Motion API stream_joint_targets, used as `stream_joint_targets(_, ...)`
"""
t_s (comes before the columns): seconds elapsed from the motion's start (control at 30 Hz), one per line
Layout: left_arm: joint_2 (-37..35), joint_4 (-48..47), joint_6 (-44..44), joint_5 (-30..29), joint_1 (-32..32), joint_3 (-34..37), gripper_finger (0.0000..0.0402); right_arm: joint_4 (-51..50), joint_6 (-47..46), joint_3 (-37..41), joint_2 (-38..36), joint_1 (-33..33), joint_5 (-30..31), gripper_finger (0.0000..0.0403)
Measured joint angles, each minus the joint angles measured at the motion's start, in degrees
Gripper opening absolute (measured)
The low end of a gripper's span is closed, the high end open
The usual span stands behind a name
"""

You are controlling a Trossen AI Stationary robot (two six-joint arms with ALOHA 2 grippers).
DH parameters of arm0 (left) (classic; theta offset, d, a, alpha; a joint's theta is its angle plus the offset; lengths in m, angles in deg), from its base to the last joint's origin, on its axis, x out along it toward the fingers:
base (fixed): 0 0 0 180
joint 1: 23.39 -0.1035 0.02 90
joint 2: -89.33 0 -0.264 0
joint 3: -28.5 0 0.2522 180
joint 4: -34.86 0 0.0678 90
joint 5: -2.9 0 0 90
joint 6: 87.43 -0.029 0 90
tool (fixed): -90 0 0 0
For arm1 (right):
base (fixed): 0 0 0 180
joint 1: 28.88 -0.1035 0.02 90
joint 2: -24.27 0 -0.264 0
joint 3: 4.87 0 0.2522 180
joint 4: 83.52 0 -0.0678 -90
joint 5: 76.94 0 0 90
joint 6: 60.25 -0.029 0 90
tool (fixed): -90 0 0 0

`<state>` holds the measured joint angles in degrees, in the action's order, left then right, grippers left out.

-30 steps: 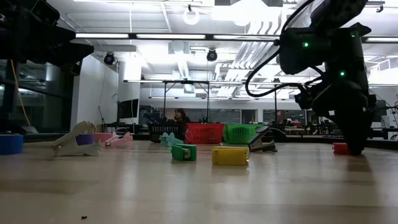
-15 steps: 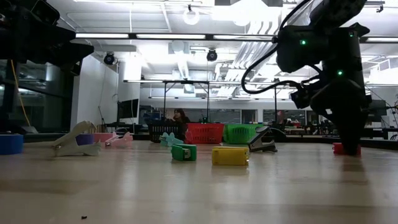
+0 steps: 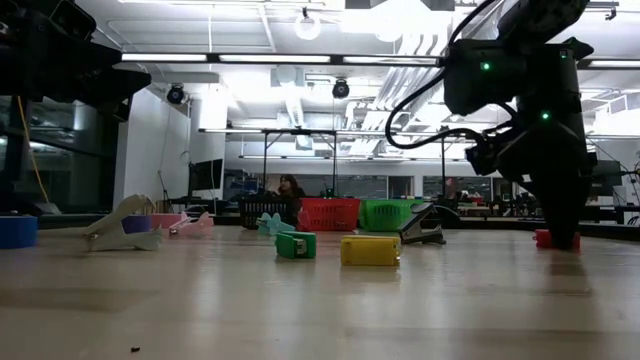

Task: Pick and place Stapler, Stapler remover, tape
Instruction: Put the middle right small red stapler into the red bin

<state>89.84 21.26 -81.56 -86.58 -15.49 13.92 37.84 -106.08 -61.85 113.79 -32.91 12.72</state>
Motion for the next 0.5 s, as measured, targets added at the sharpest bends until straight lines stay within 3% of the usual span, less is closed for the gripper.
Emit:
stream_joint_targets(0.3,0.0,0.0,0.0,0.0,0.0,0.0,0.0211,0.5,0.9,-0.1,0.0,0.0,-0.1,0.0055)
stream_joint_targets(0.5,0.0,0.0,0.0,0.0,0.0,0.0,0.0211,-1.0,2.5,-2.7,0.1,0.0,0.8,0.0053)
